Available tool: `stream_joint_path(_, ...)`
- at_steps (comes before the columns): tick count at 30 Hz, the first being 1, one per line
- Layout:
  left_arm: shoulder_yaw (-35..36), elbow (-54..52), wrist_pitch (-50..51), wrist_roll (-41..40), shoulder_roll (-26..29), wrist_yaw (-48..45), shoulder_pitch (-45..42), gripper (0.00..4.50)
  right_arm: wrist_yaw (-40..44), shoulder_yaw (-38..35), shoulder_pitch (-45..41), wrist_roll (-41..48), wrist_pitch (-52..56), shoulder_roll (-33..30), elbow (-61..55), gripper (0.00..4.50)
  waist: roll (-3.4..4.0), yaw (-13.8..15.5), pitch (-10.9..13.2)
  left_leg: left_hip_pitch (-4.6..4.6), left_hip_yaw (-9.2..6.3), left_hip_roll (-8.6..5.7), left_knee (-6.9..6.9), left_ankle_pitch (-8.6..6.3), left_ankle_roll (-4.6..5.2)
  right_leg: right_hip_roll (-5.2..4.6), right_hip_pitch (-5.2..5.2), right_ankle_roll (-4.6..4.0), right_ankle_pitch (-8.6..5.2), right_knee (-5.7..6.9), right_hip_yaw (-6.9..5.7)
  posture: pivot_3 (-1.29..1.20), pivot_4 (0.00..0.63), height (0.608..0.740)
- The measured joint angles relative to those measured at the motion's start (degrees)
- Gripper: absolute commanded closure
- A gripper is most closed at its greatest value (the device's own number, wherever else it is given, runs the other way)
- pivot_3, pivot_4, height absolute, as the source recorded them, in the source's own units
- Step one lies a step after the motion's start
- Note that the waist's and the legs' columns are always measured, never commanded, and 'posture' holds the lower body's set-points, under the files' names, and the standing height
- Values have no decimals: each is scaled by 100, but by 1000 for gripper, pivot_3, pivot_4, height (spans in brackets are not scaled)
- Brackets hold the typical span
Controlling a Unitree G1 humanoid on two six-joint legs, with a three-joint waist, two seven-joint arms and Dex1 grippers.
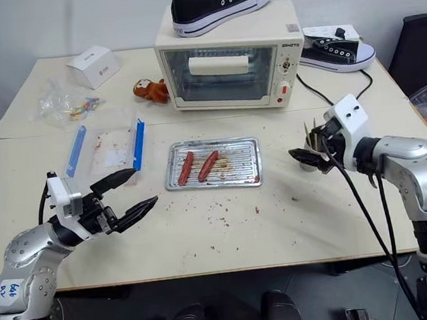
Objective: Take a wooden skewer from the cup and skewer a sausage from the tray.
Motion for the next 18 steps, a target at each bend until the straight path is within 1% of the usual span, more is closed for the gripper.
stream_joint_path(1, 0, 0, 0, 0, 0, 0, 0, 0, -1, 0, 0, 0, -4, 3, 1, 1540, 0, 0, 0, 0, 0, 0, 0, 0, 0, 0, 0, 0, 0, 0, 0, 0, 150, 740)
stream_joint_path(8, 0, 0, -1, 1, 0, -4, 1, 0, -20, 0, -8, 1, -111, 91, 8, 4032, 0, 2, 0, 0, 0, 0, 0, 0, 0, 0, 0, 0, 0, 0, 0, 0, 150, 740)
stream_joint_path(9, 0, 0, -1, 1, 0, -4, 1, 0, -24, 0, -8, 1, -118, 93, 10, 4318, 0, 1, 0, 0, 0, 0, 0, 0, 0, 0, 0, 0, 0, 0, 0, 0, 150, 740)
stream_joint_path(10, 0, 0, -2, 2, 0, -5, 3, 0, -45, -18, -32, -2, -149, 94, 10, 4467, 0, 0, 0, 0, 0, 0, 0, 0, 0, 0, 0, 0, 0, 0, 0, 0, 150, 740)
stream_joint_path(18, 0, 0, -16, 6, -2, -20, 5, 0, 35, -63, -57, 12, -276, 84, 13, 4467, 0, 2, 0, 0, 0, 0, 0, 0, 0, 0, 0, 0, 0, 0, -1, 0, 150, 740)
